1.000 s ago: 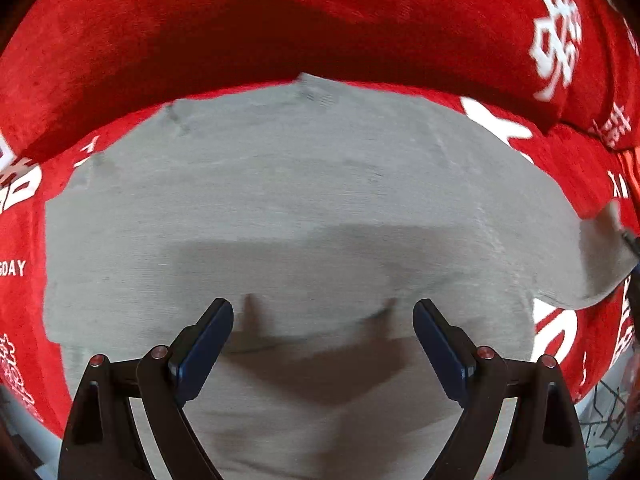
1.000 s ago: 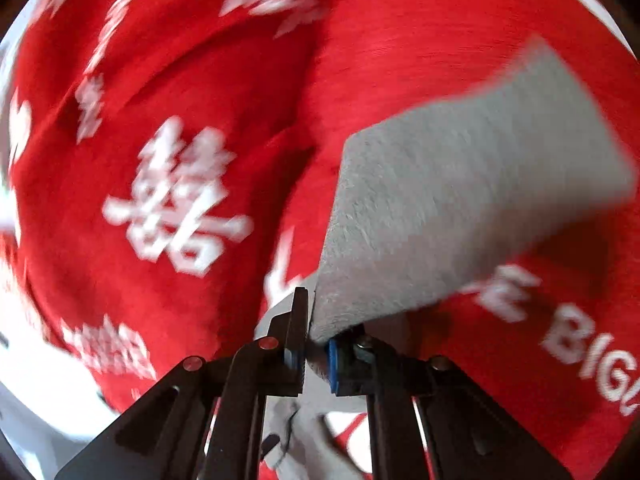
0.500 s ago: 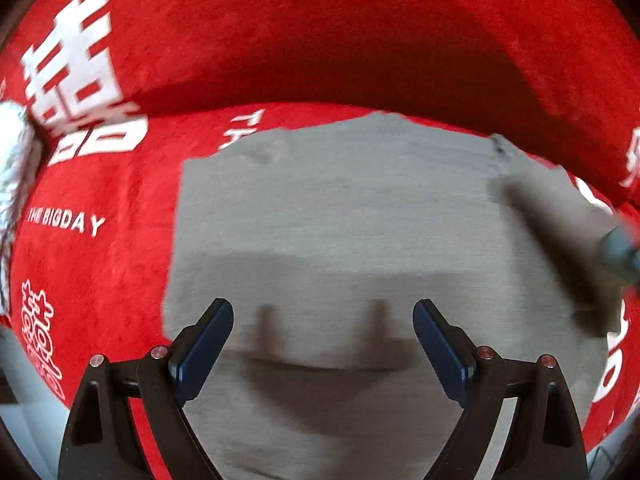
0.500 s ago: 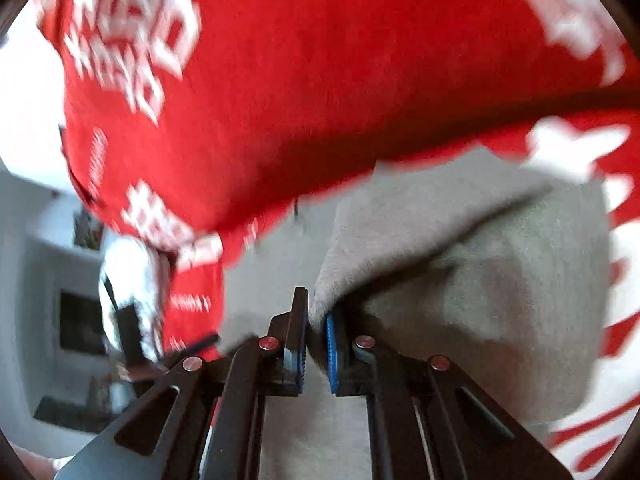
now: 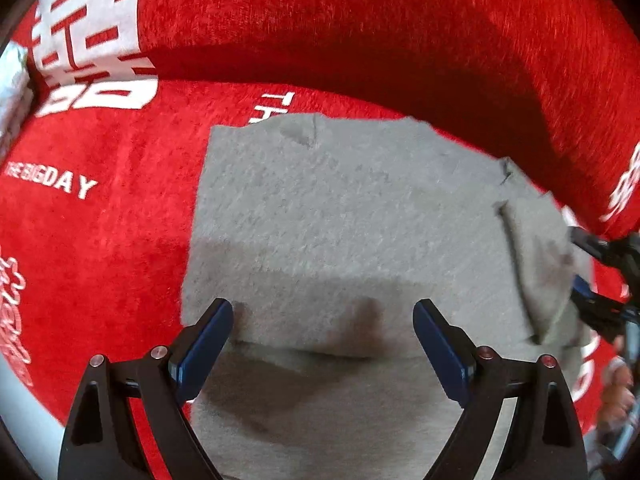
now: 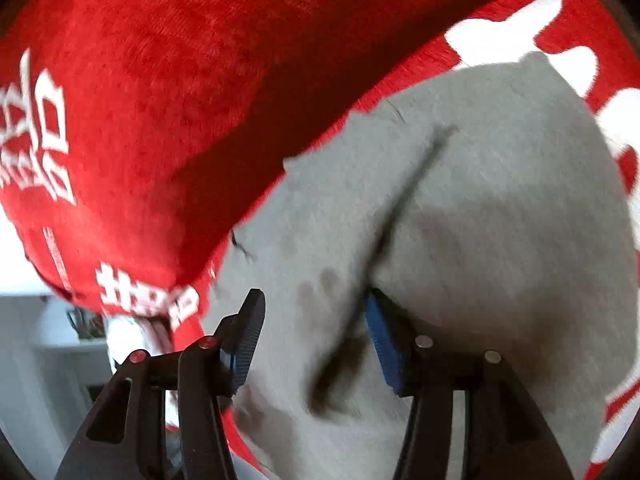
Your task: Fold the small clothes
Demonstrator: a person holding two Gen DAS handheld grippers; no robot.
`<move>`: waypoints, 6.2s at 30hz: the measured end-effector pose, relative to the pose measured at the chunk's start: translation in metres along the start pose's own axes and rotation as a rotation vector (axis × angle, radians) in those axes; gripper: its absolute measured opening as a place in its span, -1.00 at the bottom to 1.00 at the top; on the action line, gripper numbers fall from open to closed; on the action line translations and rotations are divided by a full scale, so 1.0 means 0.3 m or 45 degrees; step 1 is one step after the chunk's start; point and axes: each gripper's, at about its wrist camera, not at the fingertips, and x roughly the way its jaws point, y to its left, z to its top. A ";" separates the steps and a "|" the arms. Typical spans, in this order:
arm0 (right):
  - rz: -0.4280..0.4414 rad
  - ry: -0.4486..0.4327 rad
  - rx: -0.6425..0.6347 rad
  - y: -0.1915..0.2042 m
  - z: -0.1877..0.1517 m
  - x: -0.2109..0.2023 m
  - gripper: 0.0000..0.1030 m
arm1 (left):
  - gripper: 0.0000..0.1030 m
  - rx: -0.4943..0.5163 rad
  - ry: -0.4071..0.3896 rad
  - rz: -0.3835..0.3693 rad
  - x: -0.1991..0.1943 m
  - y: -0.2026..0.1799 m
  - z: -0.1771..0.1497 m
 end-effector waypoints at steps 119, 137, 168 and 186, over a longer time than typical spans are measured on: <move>0.095 0.394 0.065 0.082 -0.440 0.291 -0.81 | 0.95 -0.071 0.102 0.075 -0.046 0.166 -0.131; -0.409 -0.041 0.012 -0.329 -0.044 -0.338 -1.00 | 0.95 0.163 0.080 0.216 0.137 -0.171 -0.028; -0.575 -0.062 -0.106 -0.303 0.107 -0.420 -0.64 | 0.95 0.115 0.095 0.311 0.085 -0.210 -0.028; -0.405 0.119 -0.154 -0.214 -0.099 -0.378 0.40 | 0.95 0.147 0.143 0.288 0.041 -0.293 -0.109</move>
